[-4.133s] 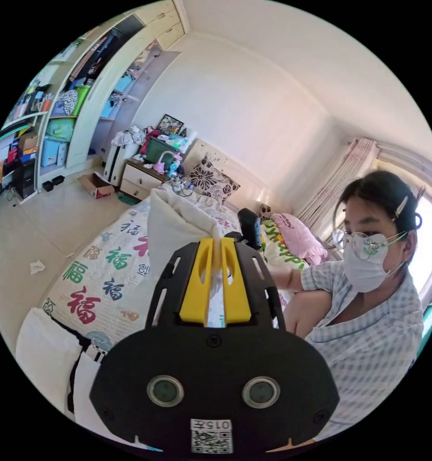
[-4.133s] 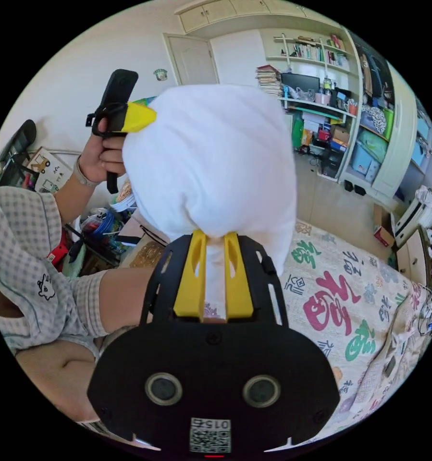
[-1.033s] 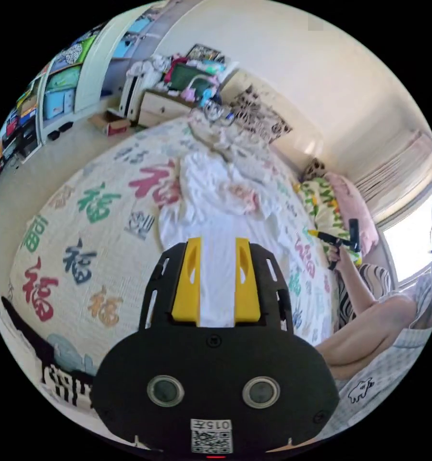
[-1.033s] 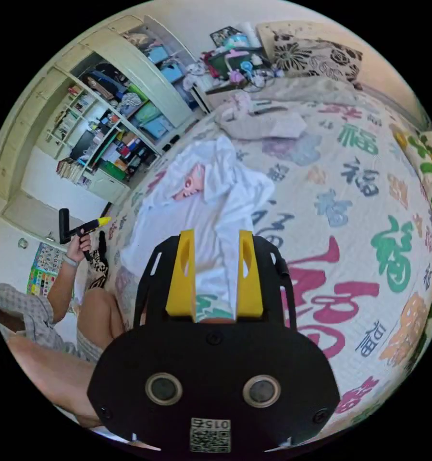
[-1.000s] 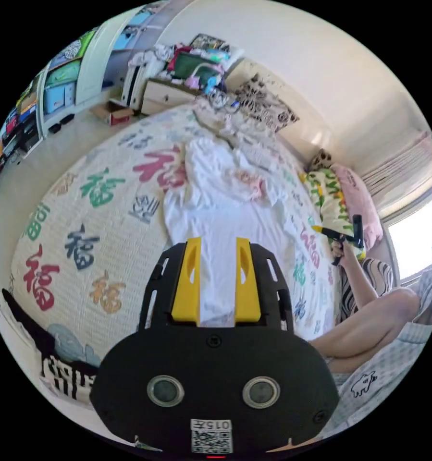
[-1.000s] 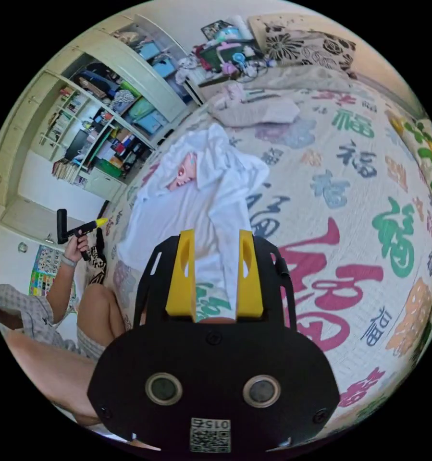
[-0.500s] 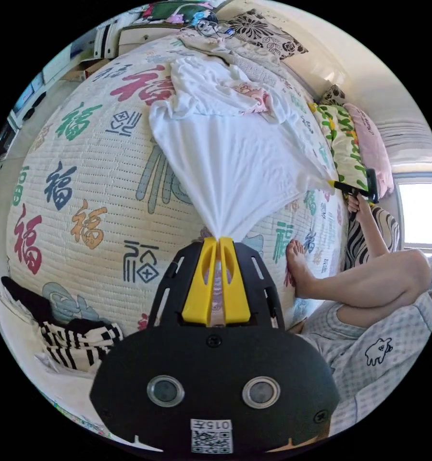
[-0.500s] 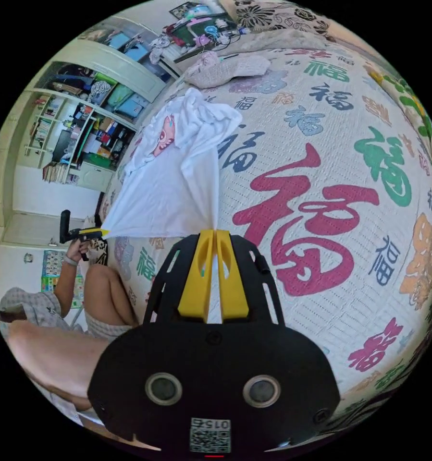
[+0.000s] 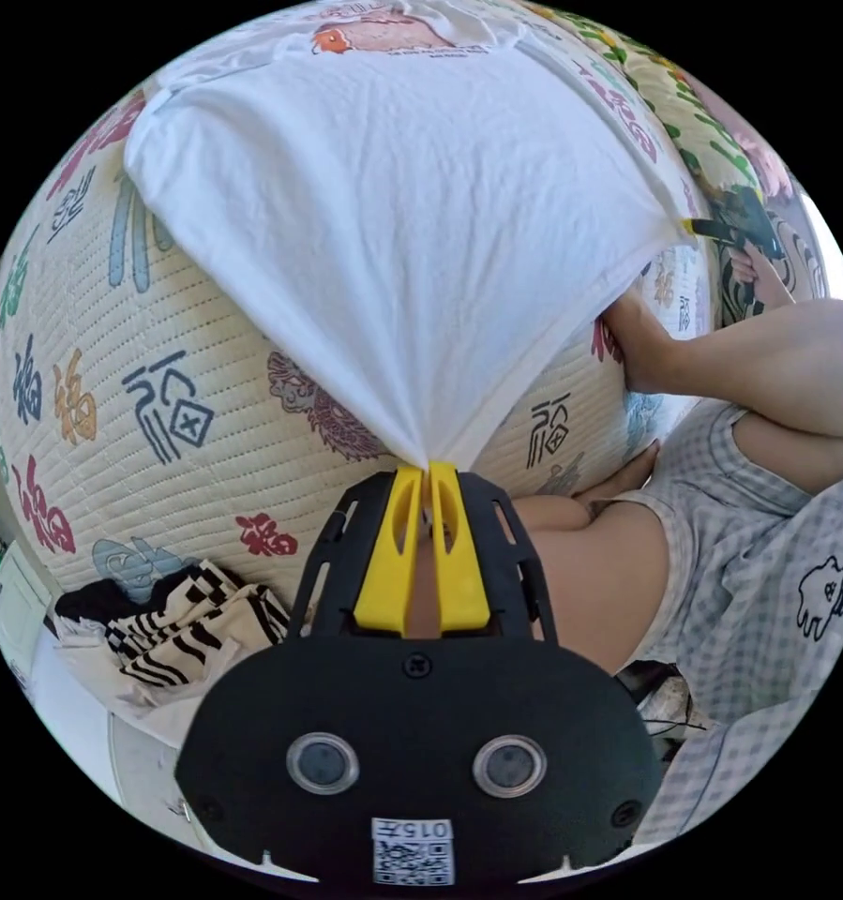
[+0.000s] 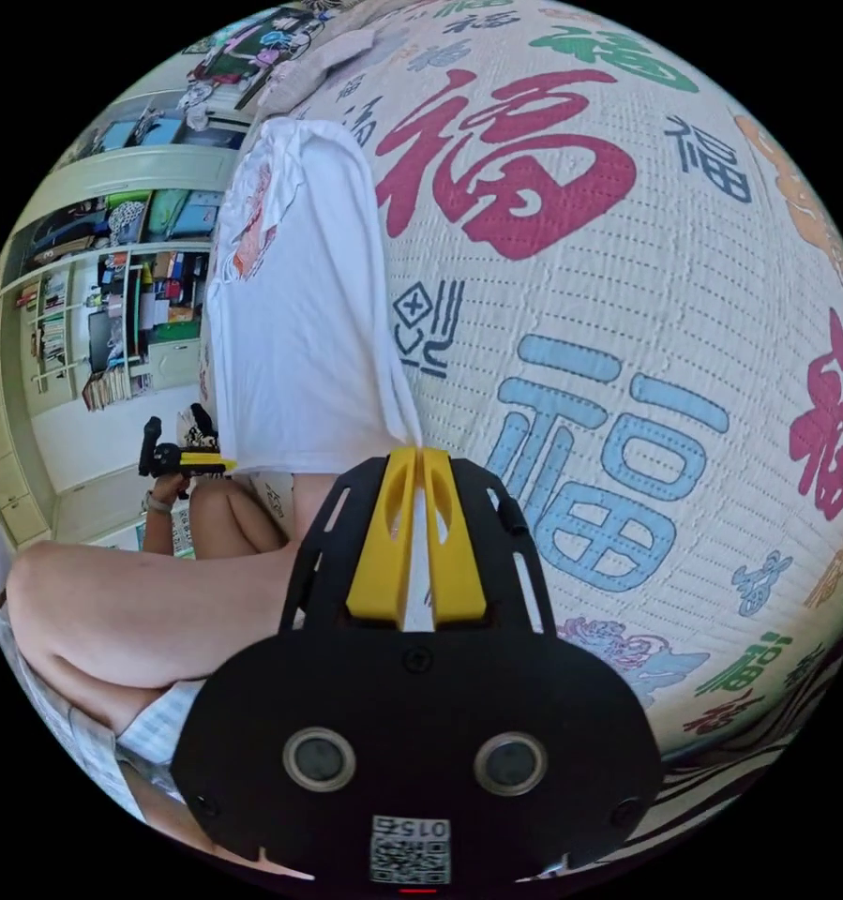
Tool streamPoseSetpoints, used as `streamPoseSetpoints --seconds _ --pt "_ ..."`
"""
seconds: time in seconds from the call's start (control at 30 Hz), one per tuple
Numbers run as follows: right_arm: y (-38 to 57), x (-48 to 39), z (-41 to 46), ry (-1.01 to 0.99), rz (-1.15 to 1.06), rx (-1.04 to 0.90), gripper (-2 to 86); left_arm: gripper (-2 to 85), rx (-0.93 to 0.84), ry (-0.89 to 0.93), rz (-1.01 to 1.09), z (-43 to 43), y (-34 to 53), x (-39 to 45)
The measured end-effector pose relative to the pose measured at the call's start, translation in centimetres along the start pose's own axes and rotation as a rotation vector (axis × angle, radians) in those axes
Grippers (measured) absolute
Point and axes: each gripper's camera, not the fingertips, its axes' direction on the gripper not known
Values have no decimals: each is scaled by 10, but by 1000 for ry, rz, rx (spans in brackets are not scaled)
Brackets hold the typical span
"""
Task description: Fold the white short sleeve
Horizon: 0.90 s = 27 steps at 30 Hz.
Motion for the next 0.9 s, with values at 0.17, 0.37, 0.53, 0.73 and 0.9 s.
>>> streamPoseSetpoints --seconds 0.17,0.37,0.53,0.73,0.9 --pt "-27 -41 -60 163 -102 208 72 70 -7 -48 -109 -43 30 -24" --pt "-126 -180 -51 183 -594 249 142 109 523 -184 -109 -146 10 -42" --pt "-193 -230 18 402 -674 74 128 107 624 -203 -1 -164 -99 -52" --pt "-211 -210 -30 238 -611 96 24 18 556 -146 37 -168 -122 -102" --pt "-241 -155 -136 -87 -404 310 12 -4 842 82 -114 -231 -38 -196"
